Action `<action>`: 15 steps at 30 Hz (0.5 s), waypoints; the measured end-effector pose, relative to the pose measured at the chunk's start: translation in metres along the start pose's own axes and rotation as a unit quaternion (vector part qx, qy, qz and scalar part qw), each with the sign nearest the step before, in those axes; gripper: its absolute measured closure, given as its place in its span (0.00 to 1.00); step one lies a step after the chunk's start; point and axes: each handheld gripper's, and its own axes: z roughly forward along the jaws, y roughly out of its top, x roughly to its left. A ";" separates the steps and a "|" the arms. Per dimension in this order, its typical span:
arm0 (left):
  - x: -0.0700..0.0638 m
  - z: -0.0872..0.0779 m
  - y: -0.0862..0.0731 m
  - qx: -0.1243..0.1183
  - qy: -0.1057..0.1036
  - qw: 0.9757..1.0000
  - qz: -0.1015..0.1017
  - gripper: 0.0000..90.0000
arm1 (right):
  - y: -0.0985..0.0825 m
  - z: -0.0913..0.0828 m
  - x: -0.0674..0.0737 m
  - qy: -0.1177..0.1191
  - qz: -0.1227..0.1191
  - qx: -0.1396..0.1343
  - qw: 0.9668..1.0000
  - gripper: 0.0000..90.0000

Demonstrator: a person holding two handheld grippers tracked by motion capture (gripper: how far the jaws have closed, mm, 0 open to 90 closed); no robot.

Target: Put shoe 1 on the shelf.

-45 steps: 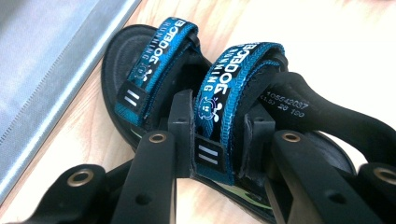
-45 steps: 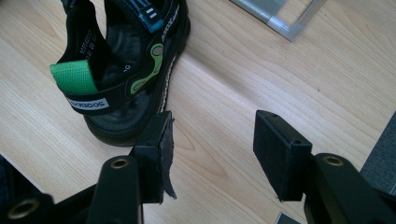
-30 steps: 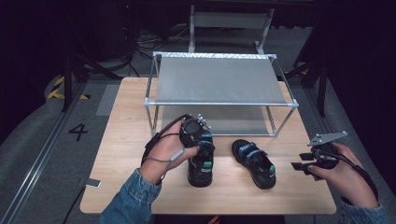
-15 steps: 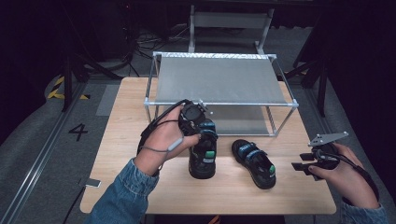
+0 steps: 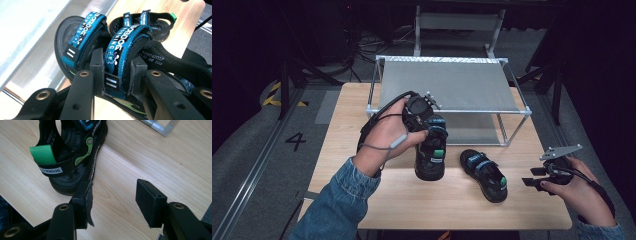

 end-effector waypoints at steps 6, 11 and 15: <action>0.000 -0.009 0.010 -0.024 0.004 1.000 0.007 0.79 | 0.000 0.005 -0.001 -0.001 -0.004 0.002 1.000 0.55; 0.006 -0.013 0.020 -0.026 0.003 1.000 0.005 0.79 | -0.001 0.005 -0.005 -0.003 0.000 0.002 1.000 0.55; 0.014 -0.014 0.028 -0.028 0.003 1.000 0.005 0.79 | -0.002 0.007 -0.007 -0.002 0.005 0.002 1.000 0.54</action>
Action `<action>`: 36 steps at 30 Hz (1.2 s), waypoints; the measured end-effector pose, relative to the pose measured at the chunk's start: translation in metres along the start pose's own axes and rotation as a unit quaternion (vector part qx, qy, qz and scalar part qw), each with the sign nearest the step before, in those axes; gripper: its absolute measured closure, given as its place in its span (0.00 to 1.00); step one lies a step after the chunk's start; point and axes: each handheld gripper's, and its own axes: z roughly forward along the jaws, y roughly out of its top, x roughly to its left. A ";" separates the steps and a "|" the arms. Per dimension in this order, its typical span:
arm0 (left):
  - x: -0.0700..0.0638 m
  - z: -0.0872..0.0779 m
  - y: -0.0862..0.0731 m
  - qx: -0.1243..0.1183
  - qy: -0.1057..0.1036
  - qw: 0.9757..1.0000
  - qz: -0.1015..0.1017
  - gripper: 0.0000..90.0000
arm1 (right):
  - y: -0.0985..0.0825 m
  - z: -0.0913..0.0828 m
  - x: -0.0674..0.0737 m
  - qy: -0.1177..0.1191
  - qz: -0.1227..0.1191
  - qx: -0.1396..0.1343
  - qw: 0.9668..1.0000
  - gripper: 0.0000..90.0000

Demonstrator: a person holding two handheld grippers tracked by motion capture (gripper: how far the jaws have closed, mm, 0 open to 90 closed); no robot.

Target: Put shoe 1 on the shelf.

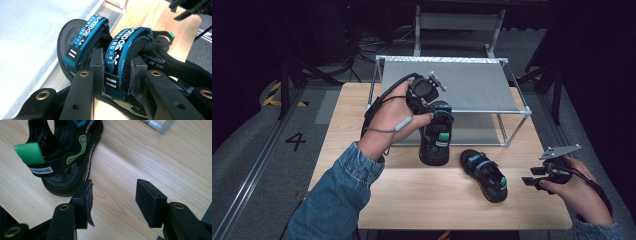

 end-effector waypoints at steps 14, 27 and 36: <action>0.037 -0.001 0.029 -0.022 0.013 0.999 -0.020 0.79 | -0.005 0.004 -0.006 0.005 0.012 0.001 1.000 0.54; 0.077 0.009 0.047 -0.036 0.032 0.998 -0.032 0.79 | -0.016 0.006 -0.008 0.001 0.023 0.004 1.000 0.54; 0.101 0.021 0.061 -0.044 0.036 0.998 -0.039 0.79 | -0.025 0.002 -0.008 -0.006 0.032 0.003 0.999 0.54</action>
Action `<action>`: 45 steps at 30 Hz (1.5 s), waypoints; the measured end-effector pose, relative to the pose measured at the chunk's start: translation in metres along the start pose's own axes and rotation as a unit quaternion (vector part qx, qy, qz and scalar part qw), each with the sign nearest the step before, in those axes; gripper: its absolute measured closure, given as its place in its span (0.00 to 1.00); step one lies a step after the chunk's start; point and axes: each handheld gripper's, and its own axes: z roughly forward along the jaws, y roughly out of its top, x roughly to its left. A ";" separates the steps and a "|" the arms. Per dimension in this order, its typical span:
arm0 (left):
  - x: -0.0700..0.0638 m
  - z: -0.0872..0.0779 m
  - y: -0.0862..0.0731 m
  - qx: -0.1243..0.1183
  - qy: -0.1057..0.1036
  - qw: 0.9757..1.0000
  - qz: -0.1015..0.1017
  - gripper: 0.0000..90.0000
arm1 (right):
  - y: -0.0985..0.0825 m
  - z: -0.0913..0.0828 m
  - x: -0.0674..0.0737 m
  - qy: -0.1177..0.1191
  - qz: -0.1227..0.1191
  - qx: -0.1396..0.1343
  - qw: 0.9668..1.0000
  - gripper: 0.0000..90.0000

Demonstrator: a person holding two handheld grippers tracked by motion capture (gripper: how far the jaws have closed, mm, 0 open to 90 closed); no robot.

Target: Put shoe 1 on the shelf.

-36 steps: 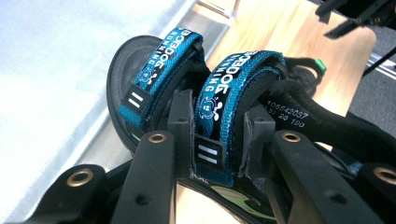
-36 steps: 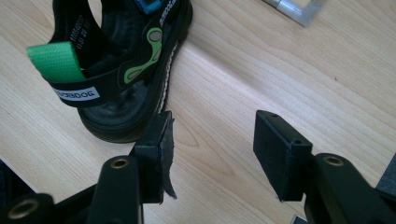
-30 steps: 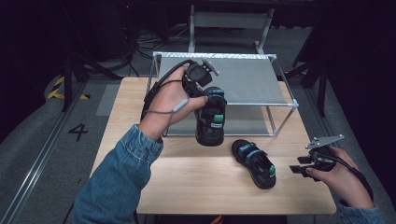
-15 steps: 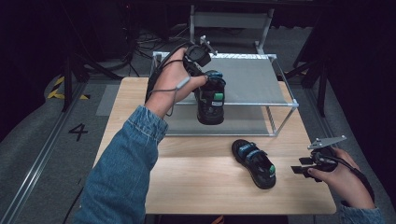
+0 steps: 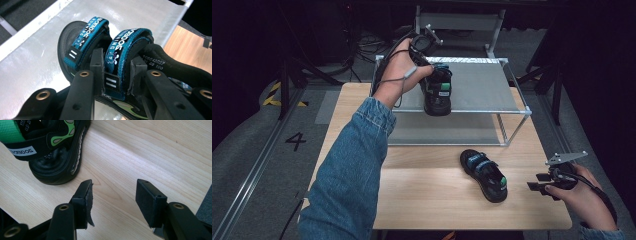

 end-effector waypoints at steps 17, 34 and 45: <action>0.022 0.038 0.017 0.000 0.005 1.000 0.013 0.79 | -0.005 -0.002 -0.002 0.000 0.004 -0.001 1.000 0.54; 0.034 0.055 0.023 0.016 -0.004 1.000 0.010 0.79 | -0.004 -0.001 0.000 0.001 0.005 0.002 1.000 0.54; 0.038 0.062 0.019 0.027 0.004 1.000 -0.004 0.79 | -0.003 -0.002 0.002 0.001 -0.002 0.001 1.000 0.53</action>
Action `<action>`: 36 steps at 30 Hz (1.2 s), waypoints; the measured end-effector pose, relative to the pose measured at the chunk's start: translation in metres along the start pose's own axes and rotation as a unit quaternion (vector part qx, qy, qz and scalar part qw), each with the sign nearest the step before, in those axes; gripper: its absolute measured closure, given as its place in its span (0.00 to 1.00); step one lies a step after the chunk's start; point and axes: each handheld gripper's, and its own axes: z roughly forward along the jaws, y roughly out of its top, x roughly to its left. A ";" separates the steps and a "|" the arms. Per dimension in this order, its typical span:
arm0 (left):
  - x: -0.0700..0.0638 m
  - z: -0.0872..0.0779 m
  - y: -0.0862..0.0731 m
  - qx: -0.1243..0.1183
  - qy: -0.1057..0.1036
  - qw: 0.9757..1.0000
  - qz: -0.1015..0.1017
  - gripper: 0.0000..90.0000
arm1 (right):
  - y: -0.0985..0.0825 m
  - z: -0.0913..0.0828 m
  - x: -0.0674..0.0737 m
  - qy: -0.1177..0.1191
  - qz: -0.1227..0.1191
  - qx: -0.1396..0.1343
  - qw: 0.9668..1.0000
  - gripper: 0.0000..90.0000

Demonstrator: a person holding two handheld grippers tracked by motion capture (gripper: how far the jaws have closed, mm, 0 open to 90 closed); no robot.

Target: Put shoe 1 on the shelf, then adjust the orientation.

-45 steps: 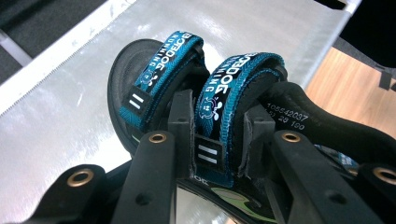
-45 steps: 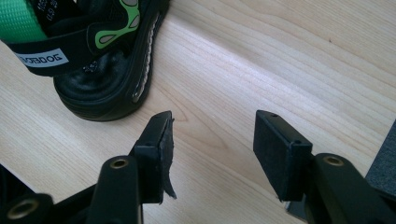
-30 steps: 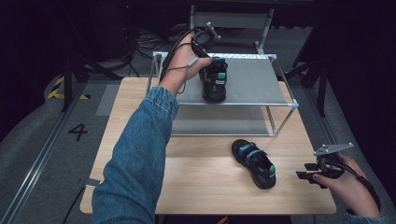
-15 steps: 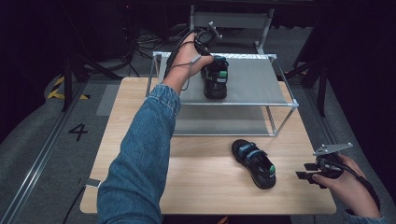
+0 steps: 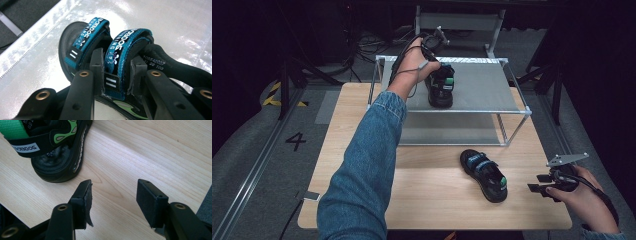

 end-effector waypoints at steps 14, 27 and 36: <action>0.001 0.001 -0.004 0.004 0.009 1.000 -0.005 0.75 | 0.001 -0.003 0.002 -0.003 -0.002 -0.002 1.000 0.52; -0.018 -0.039 -0.016 -0.044 0.044 0.998 -0.015 0.50 | 0.020 -0.009 0.014 -0.001 -0.036 -0.021 0.999 0.51; -0.062 -0.078 -0.044 -0.060 0.035 0.998 0.009 0.47 | 0.039 -0.009 0.024 0.013 -0.060 -0.036 0.997 0.51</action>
